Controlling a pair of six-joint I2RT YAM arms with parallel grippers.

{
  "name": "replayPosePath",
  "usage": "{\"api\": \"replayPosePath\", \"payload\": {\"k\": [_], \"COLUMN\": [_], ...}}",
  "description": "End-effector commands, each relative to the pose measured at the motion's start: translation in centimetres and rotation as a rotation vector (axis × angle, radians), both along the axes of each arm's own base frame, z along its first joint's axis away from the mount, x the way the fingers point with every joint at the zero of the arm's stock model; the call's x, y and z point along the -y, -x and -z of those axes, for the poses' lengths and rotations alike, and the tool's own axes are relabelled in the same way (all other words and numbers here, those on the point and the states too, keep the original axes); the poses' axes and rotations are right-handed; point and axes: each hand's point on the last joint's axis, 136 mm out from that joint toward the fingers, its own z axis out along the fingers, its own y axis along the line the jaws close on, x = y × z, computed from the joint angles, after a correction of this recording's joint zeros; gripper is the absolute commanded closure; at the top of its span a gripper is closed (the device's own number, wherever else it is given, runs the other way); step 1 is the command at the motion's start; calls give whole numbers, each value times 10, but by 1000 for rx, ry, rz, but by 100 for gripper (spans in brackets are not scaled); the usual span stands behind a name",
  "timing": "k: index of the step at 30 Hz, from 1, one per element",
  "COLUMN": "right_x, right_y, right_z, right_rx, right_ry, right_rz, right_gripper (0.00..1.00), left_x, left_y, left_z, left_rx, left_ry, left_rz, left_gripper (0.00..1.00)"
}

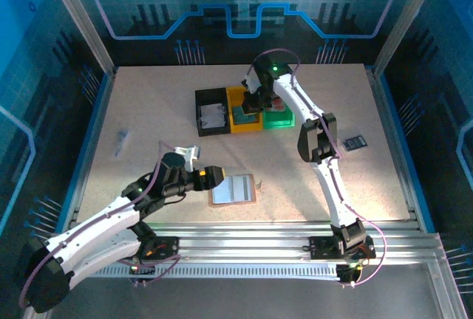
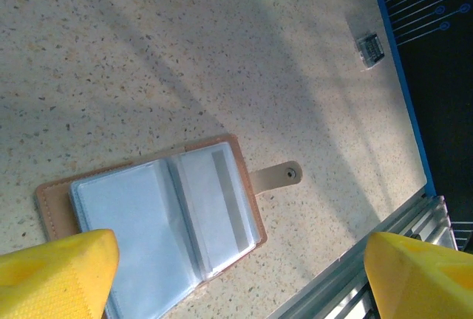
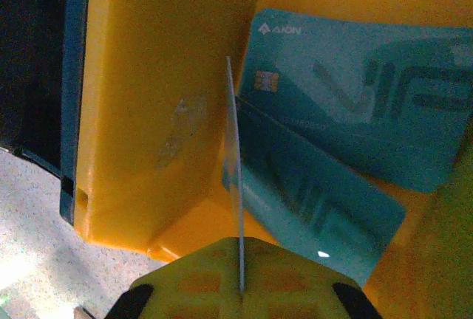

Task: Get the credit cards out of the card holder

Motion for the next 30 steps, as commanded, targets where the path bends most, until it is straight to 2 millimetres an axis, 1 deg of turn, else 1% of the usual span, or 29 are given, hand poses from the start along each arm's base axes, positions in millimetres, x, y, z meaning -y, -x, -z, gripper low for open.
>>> {"api": "replayPosePath", "payload": {"k": [1, 3, 5, 6, 8, 11, 14, 16, 19, 21, 23, 24, 26, 29, 30], "right_x": [-8, -5, -2, -2, 0, 4, 6, 7, 8, 8, 7, 7, 2, -3, -3], "right_y": [6, 3, -1, -3, -8, -15, -17, -15, -11, -2, 14, 23, 48, 91, 105], "right_z": [6, 5, -3, -9, -26, -54, -83, -99, -116, -126, -137, -137, -141, -134, -127], "right_rx": [-21, -6, 27, 47, 99, 179, 232, 260, 295, 295, 314, 313, 333, 310, 286], "right_ry": [-9, 10, 24, 22, 23, 23, -1, -5, -9, -6, 18, 31, 18, -51, -71], "right_rz": [-35, -29, -23, -25, -20, -7, 6, 16, 21, 21, 5, 2, -13, -10, -7], "right_gripper": [95, 90, 75, 72, 67, 56, 44, 37, 36, 35, 35, 37, 40, 41, 42], "left_x": [-6, -6, -5, -6, -4, -4, -3, -5, -7, -9, -8, -9, -10, -8, -8], "left_y": [1, 1, 1, 1, 1, 2, 5, 6, 10, 13, 18, 21, 27, 33, 34], "left_z": [8, 8, 8, 10, 11, 14, 15, 16, 19, 25, 31, 34, 42, 52, 55], "left_rx": [-2, -7, -12, -20, -33, -60, -83, -97, -116, -143, -166, -179, -208, -243, -252], "left_ry": [-21, -18, -10, -9, 1, 6, 8, -4, -23, -44, -51, -61, -72, -74, -78], "left_rz": [-14, -18, -20, -23, -27, -32, -34, -38, -47, -59, -52, -57, -62, -60, -63], "left_gripper": [12, 12, 12, 12, 12, 11, 9, 8, 8, 8, 8, 8, 9, 9, 10]}}
